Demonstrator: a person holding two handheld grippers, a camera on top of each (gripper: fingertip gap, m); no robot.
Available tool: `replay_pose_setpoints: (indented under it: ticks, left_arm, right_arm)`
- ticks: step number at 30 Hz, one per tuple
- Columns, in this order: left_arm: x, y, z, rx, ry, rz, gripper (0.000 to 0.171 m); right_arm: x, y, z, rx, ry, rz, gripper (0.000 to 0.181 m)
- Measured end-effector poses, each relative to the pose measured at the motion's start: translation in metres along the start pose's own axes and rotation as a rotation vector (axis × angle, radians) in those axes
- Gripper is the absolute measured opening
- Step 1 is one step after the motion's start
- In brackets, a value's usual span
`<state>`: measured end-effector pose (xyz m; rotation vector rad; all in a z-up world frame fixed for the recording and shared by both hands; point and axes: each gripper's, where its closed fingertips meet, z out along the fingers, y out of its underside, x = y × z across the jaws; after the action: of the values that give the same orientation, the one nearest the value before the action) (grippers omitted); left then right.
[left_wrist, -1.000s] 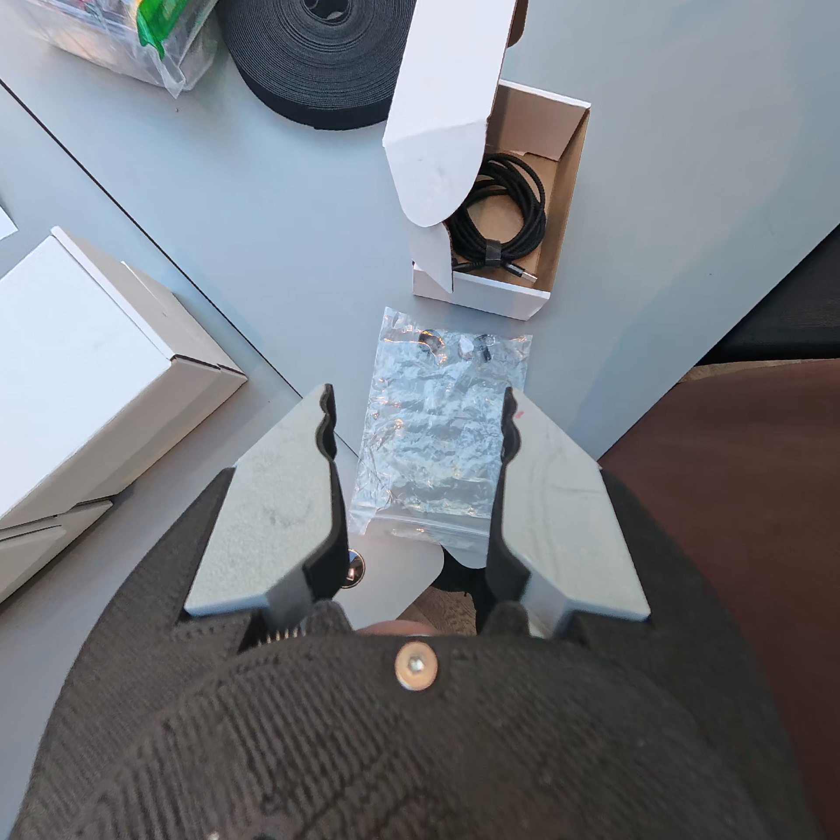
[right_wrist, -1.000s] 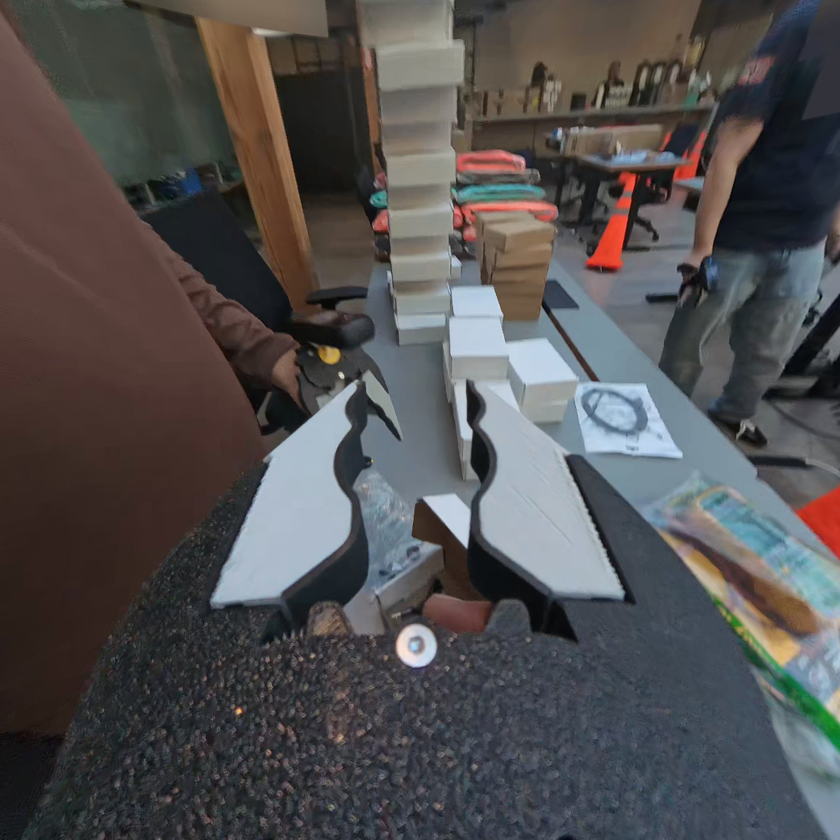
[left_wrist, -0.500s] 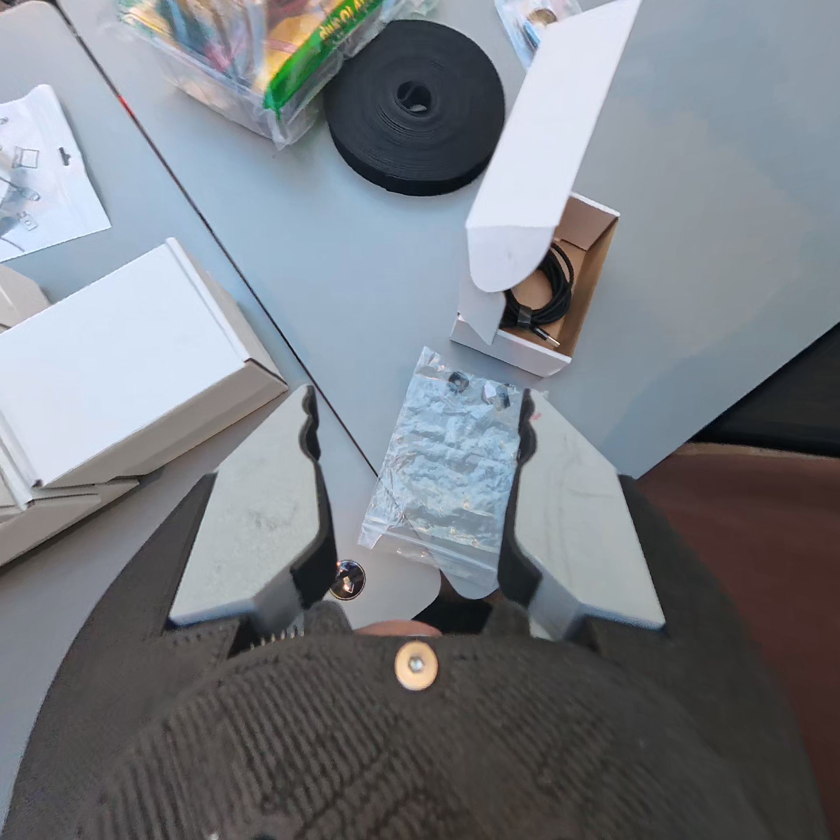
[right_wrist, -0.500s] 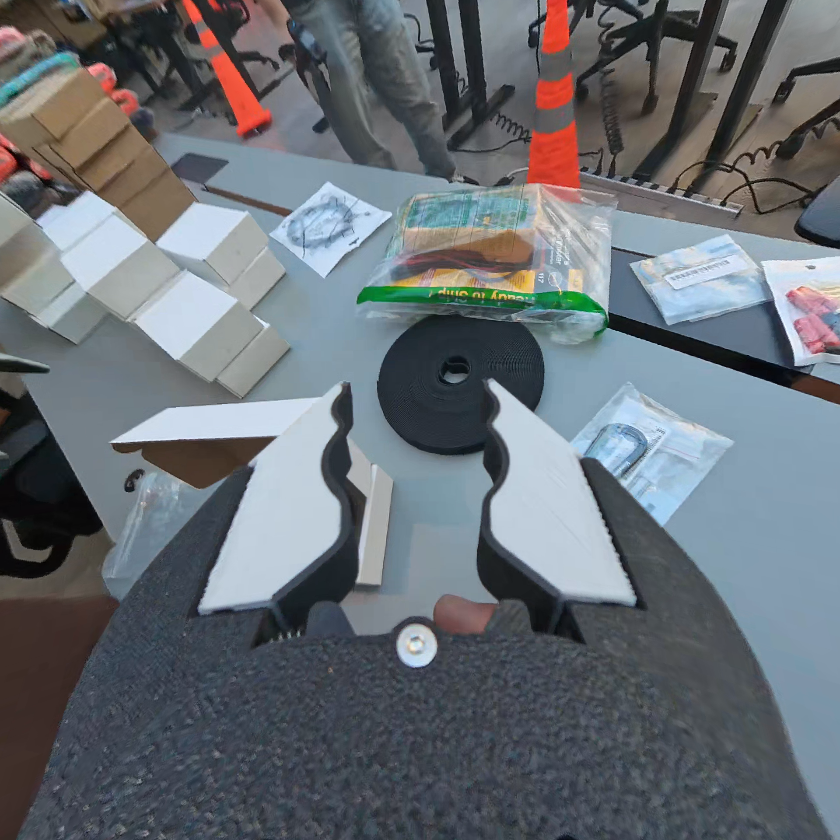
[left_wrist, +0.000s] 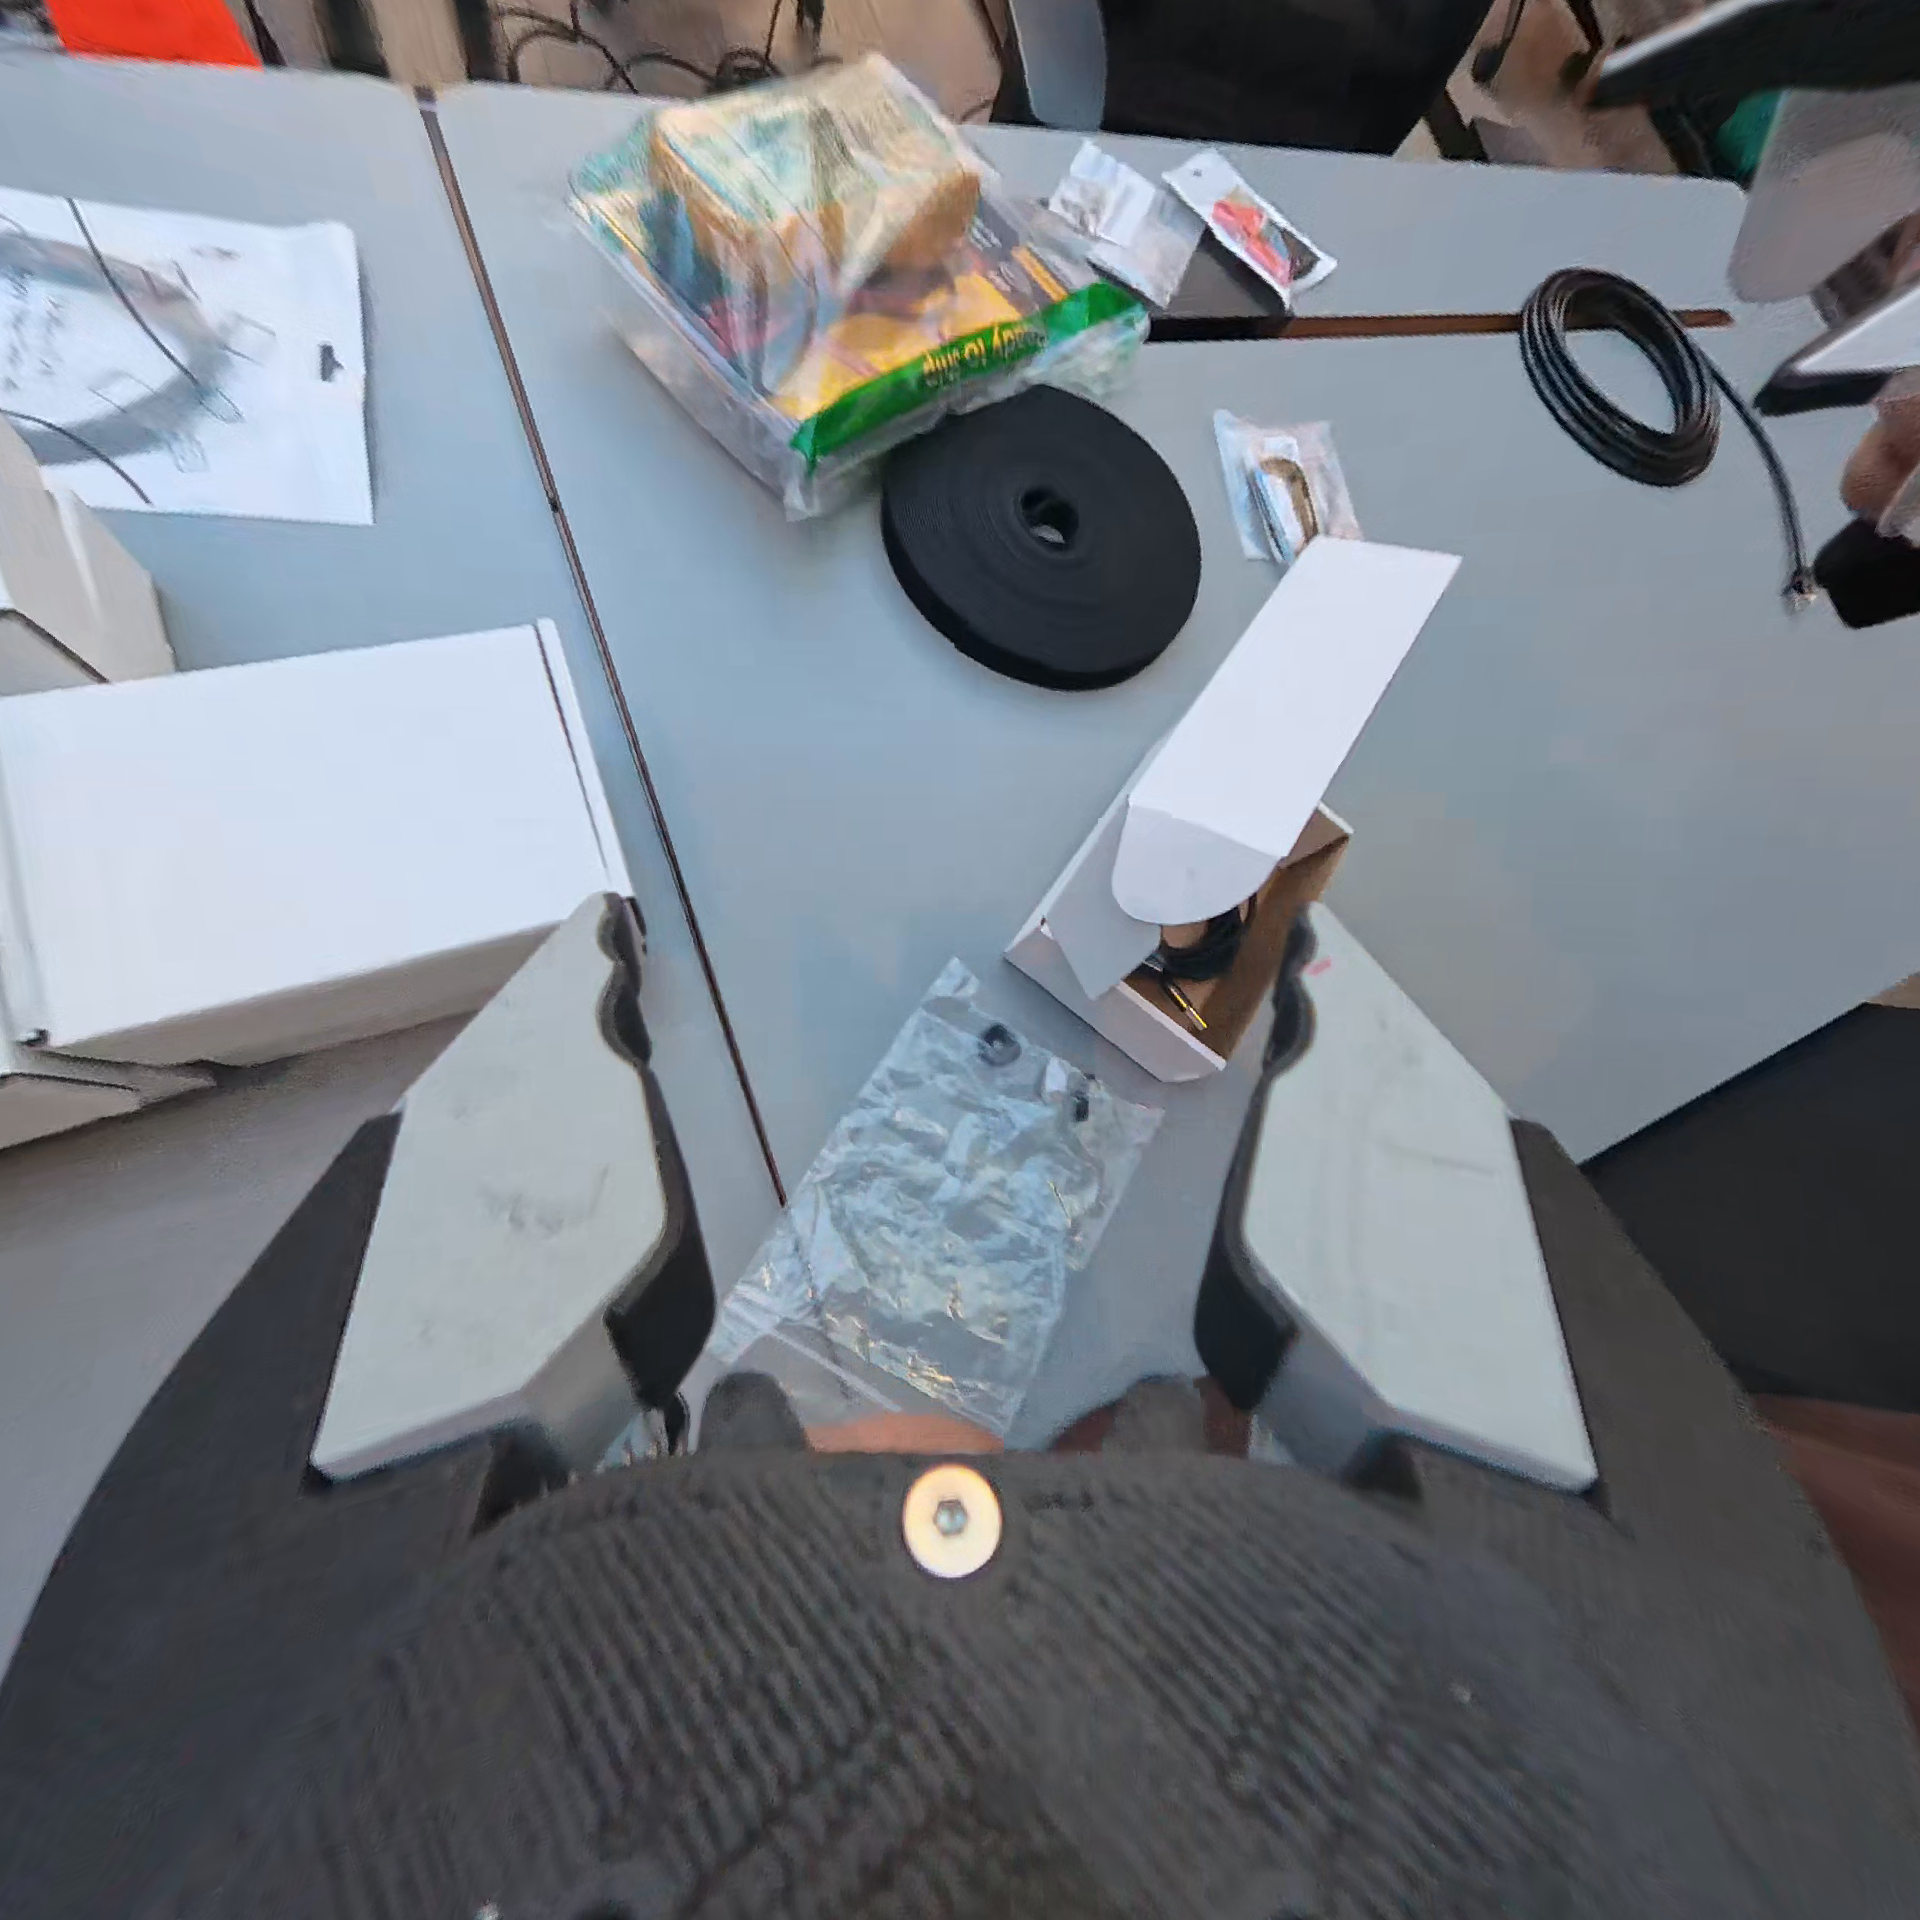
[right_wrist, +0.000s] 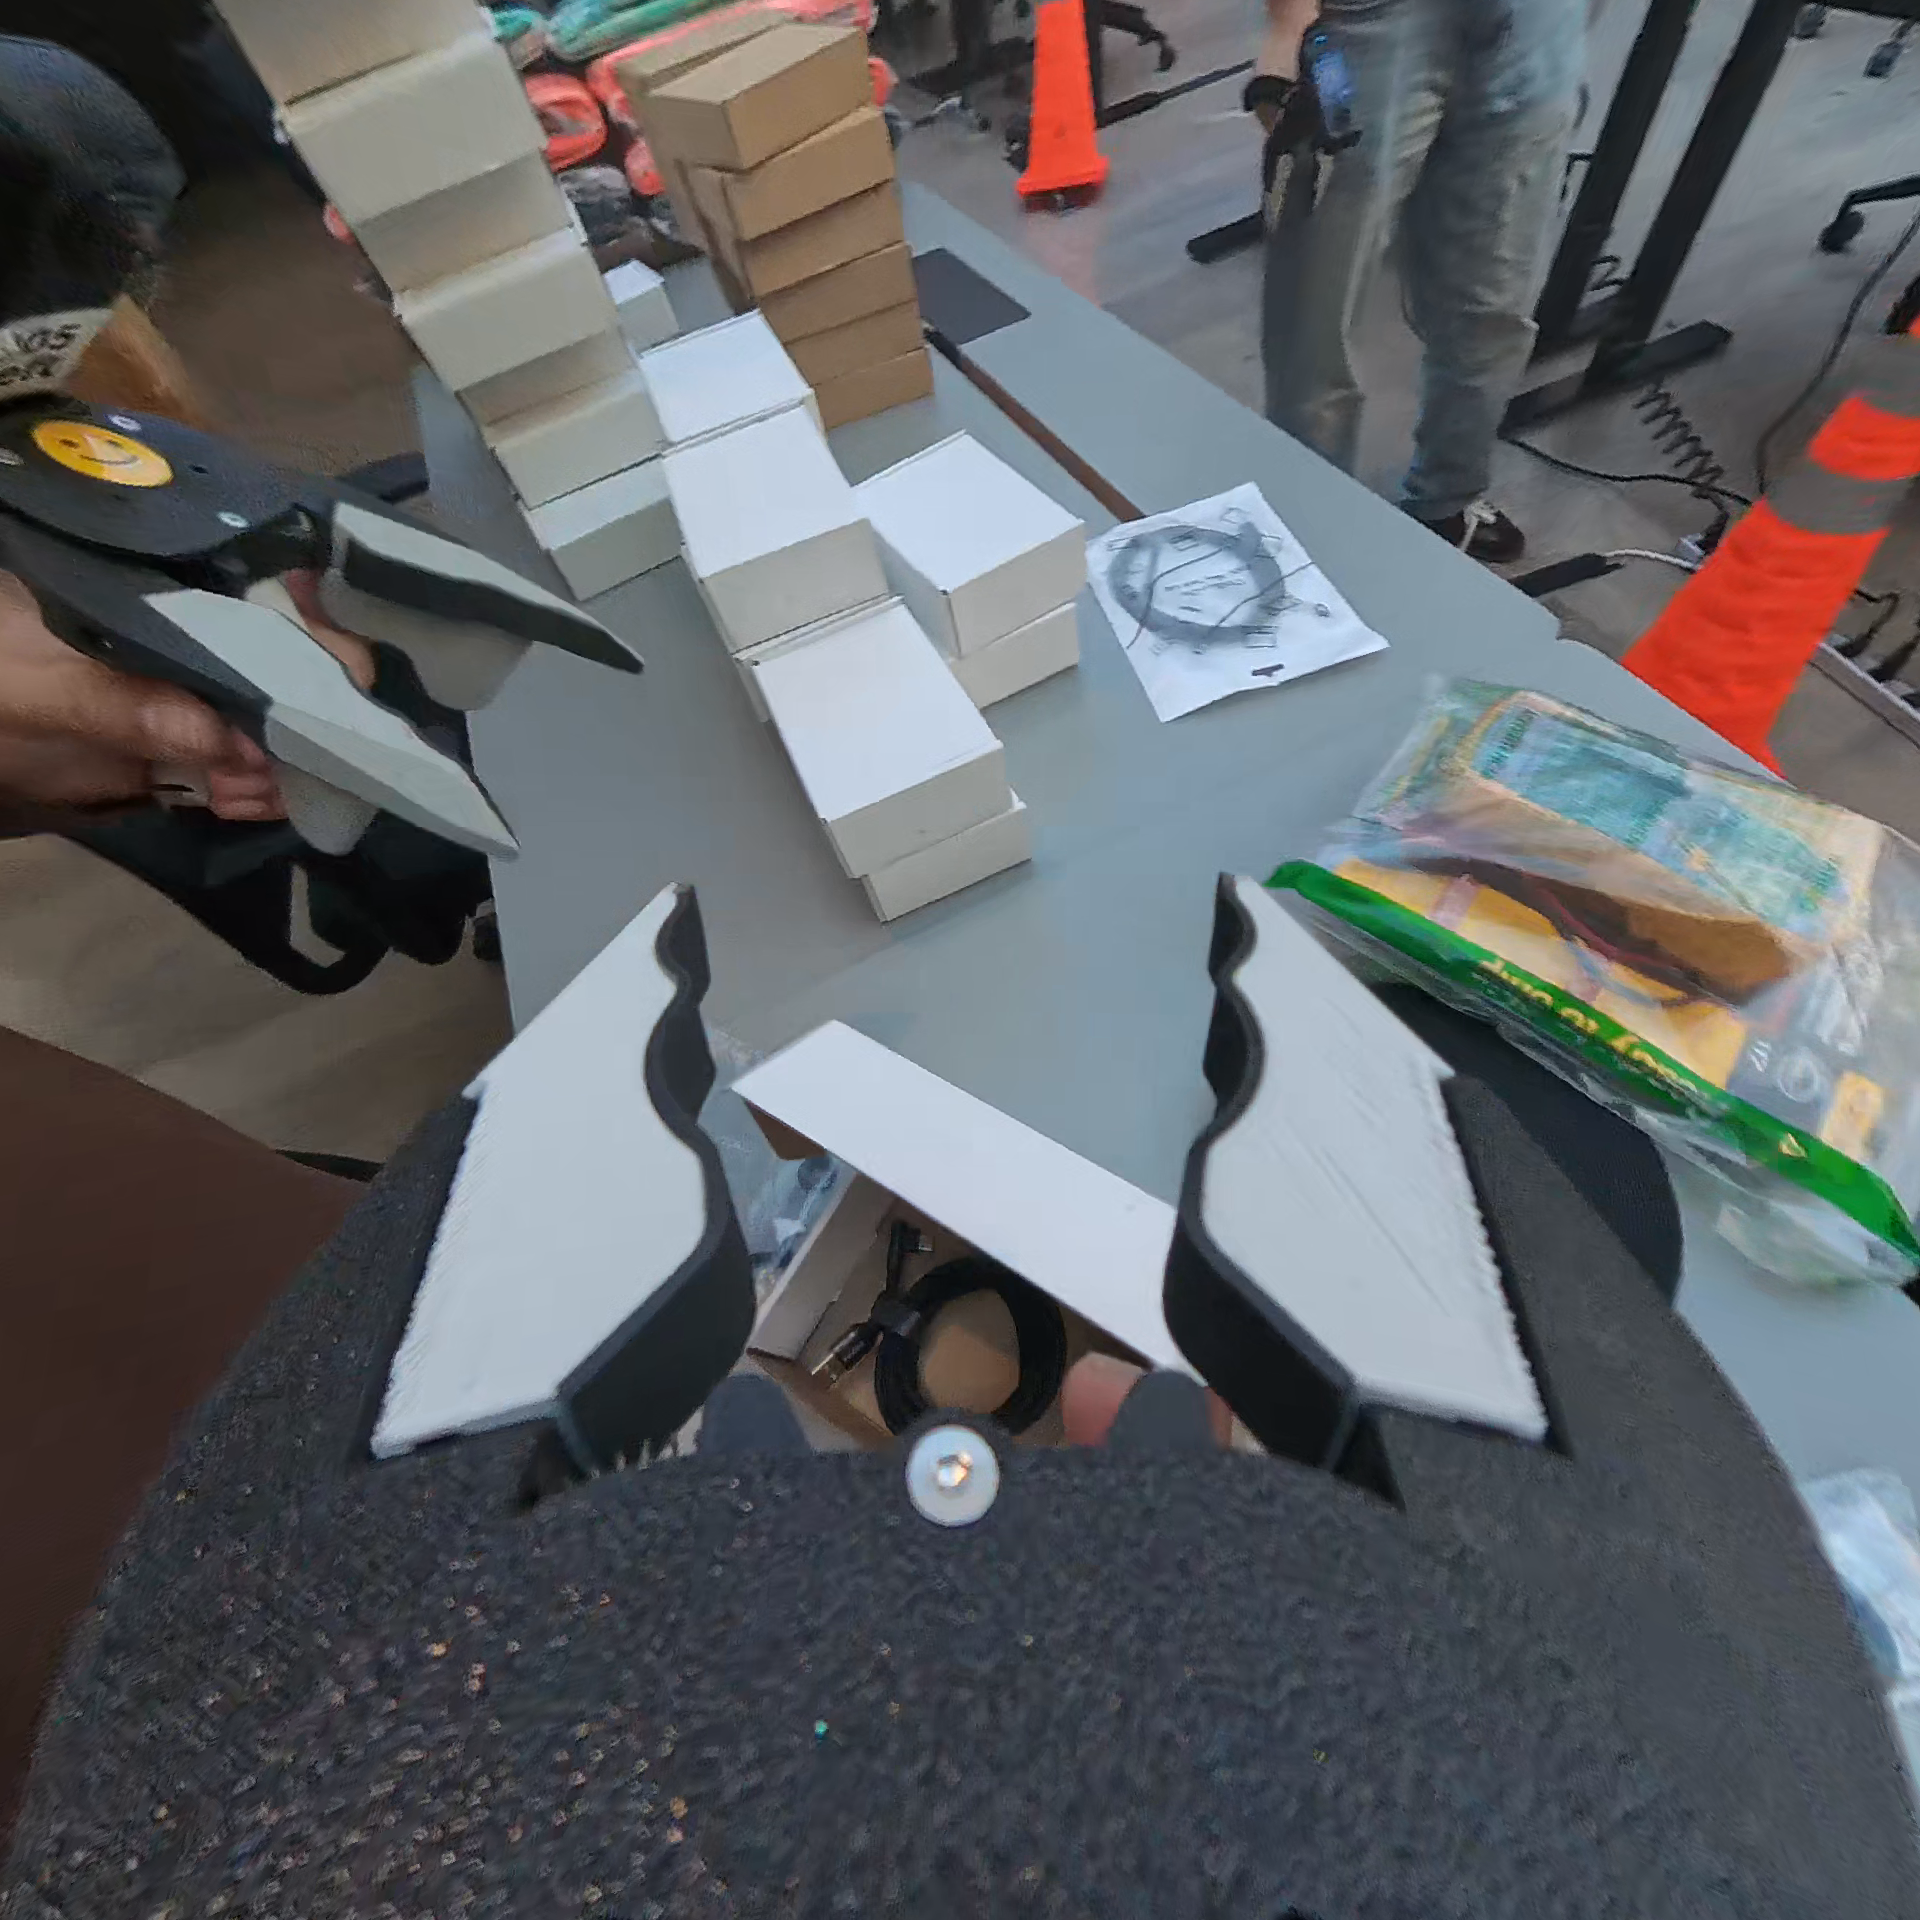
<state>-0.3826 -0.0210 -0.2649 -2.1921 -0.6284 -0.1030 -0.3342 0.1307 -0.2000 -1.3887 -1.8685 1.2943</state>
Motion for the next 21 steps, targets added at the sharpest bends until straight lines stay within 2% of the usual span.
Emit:
replay_pose_setpoints:
  ticks: [1,3,6,8,11,12,13,15,16,18,20,21]
  left_arm:
    - [0.003,0.005,0.003,-0.012,0.003,-0.003,0.119]
    - [0.000,0.002,0.002,0.017,-0.042,0.005,0.118]
    - [-0.028,-0.028,-0.022,0.161,-0.140,-0.009,0.113]
    - [-0.027,-0.039,-0.035,0.197,-0.062,0.033,0.115]
    - [-0.007,-0.021,-0.031,0.116,0.088,0.139,0.116]
    - [0.010,-0.008,-0.028,0.068,0.199,0.144,0.114]
    - [0.025,0.005,-0.025,0.021,0.295,0.123,0.112]
    - [0.037,0.027,-0.015,-0.041,0.346,0.095,0.111]
    - [0.039,0.033,-0.010,-0.053,0.335,0.113,0.111]
    - [0.040,0.033,0.000,-0.036,0.287,0.158,0.108]
    - [0.043,0.016,0.007,-0.008,0.277,0.186,0.108]
    - [0.047,0.003,0.007,0.007,0.307,0.188,0.107]
  right_arm:
    - [-0.001,-0.004,0.007,-0.005,0.014,-0.028,0.097]
    - [0.023,-0.012,0.011,-0.004,0.149,-0.051,0.097]
    - [0.073,-0.012,-0.011,0.007,0.309,0.077,0.095]
    - [0.099,0.007,-0.030,-0.019,0.341,0.131,0.093]
    - [0.123,0.048,-0.061,-0.105,0.377,0.130,0.081]
    - [0.116,0.058,-0.066,-0.120,0.323,0.127,0.072]
    - [0.103,0.065,-0.067,-0.123,0.250,0.127,0.071]
    - [0.066,0.071,-0.062,-0.111,0.097,0.110,0.070]
    - [0.045,0.074,-0.057,-0.118,0.025,0.092,0.063]
    - [0.024,0.076,-0.041,-0.132,-0.012,0.094,0.063]
    - [0.015,0.068,-0.027,-0.117,-0.009,0.119,0.084]
    - [0.021,0.059,-0.024,-0.089,0.042,0.130,0.083]
